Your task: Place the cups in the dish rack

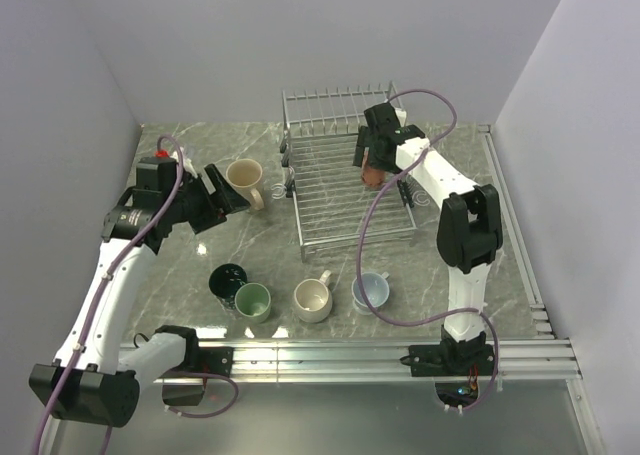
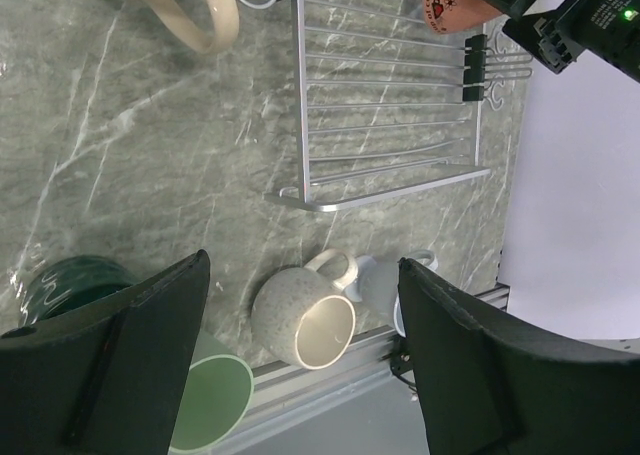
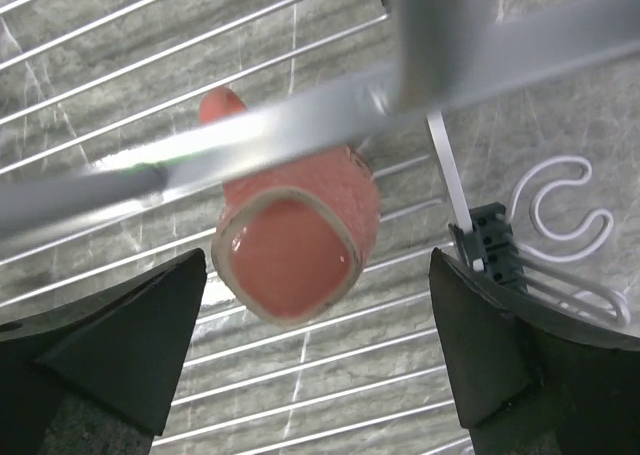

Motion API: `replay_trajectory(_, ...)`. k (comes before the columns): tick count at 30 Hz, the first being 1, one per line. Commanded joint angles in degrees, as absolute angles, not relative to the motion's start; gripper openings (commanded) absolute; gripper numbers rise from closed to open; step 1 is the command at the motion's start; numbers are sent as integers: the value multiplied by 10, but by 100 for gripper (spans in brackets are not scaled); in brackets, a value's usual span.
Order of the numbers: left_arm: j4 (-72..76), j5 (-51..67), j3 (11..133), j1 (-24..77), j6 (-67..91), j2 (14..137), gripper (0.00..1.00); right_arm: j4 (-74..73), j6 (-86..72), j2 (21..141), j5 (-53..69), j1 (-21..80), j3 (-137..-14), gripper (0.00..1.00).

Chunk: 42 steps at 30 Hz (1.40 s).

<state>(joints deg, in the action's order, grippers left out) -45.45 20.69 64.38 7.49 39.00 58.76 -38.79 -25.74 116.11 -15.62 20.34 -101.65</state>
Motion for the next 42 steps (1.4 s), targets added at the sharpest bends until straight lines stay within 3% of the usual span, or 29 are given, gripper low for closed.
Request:
replay_trajectory(1, -433, 220, 638, 76, 383, 592, 81, -383, -272, 1120, -170, 200, -1011, 100)
replay_trajectory(14, -384, 233, 607, 76, 406, 596, 80, -352, -246, 985, -94, 202, -951, 100)
replay_trajectory(15, -382, 233, 606, 76, 408, 597, 80, -346, -244, 980, -72, 202, -941, 96)
replay_trajectory(16, -377, 233, 605, 76, 409, 596, 80, -341, -245, 971, -63, 202, -916, 86)
replay_trajectory(17, -375, 232, 604, 76, 410, 597, 80, -335, -247, 967, -59, 202, -902, 65)
replay_trajectory(18, -373, 232, 602, 76, 411, 597, 80, -324, -255, 963, -44, 202, -888, 52)
replay_trajectory(19, -367, 233, 600, 76, 415, 596, 80, -321, -259, 962, -40, 201, -866, 20)
replay_trajectory(21, -366, 235, 596, 76, 418, 593, 80, -316, -268, 971, -26, 202, -854, 7)
replay_trajectory(23, -365, 236, 595, 76, 419, 590, 80, -321, -271, 984, -12, 202, -857, 0)
replay_trajectory(42, -442, 197, 606, 76, 400, 542, 80, -305, -288, 1120, -68, 182, -920, 0)
